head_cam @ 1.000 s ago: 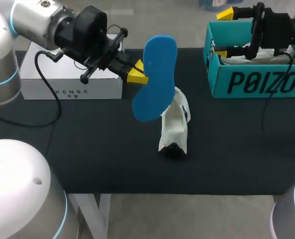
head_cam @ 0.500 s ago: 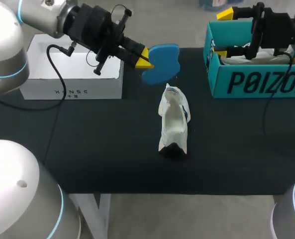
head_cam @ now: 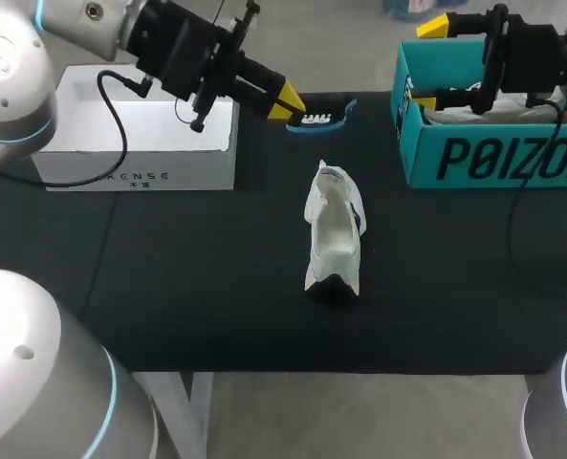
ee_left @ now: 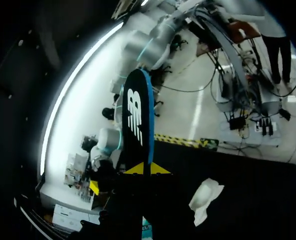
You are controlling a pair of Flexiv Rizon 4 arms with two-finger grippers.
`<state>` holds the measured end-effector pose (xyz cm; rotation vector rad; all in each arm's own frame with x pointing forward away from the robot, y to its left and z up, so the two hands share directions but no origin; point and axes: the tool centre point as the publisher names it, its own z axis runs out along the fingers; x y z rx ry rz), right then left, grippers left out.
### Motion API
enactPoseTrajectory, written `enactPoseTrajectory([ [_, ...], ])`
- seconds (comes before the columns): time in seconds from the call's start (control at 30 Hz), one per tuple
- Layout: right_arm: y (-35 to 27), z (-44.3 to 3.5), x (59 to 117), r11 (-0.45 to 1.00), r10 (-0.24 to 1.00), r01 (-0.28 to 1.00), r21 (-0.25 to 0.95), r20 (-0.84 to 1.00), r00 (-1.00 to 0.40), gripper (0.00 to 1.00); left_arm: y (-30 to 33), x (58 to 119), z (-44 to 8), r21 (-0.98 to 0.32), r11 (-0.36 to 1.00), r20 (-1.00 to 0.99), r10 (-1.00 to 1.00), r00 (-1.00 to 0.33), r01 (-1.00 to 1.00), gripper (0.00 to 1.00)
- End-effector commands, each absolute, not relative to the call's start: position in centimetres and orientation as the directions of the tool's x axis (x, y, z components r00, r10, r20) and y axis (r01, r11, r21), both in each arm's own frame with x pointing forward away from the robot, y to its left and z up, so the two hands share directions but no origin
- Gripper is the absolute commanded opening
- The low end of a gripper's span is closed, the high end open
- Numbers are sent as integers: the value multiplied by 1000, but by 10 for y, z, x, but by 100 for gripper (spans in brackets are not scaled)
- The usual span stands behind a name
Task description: Take the shoe out of the shoebox, open the shoe tongue, remove and reinsert the insole, then place the shoe into the shoebox
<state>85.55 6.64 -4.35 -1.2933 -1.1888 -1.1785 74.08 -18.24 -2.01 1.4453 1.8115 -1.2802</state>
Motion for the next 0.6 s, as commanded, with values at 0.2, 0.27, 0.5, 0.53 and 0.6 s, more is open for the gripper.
enactPoseTrajectory([
  [0.2, 68, -44, 856, -38, 45, 998, -47, 998, 48, 100, -198, 772, -28, -158, -7, -837, 531, -130, 987, 0],
  [0.27, 70, -45, 855, -15, 46, 999, -43, 998, 43, 100, -201, 777, -31, -155, -8, -838, 531, -127, 988, 0],
  [0.5, 78, -42, 854, 16, 71, 999, -32, 997, 31, 100, -214, 787, -40, -119, -10, -848, 522, -96, 993, 0],
  [0.53, 79, -41, 854, 19, 76, 999, -28, 997, 27, 100, -217, 789, -43, -98, -18, -846, 528, -74, 995, 0],
  [0.6, 83, -39, 854, 40, 85, 999, -20, 996, 16, 100, -221, 795, -48, -55, -32, -846, 533, -30, 998, 0],
])
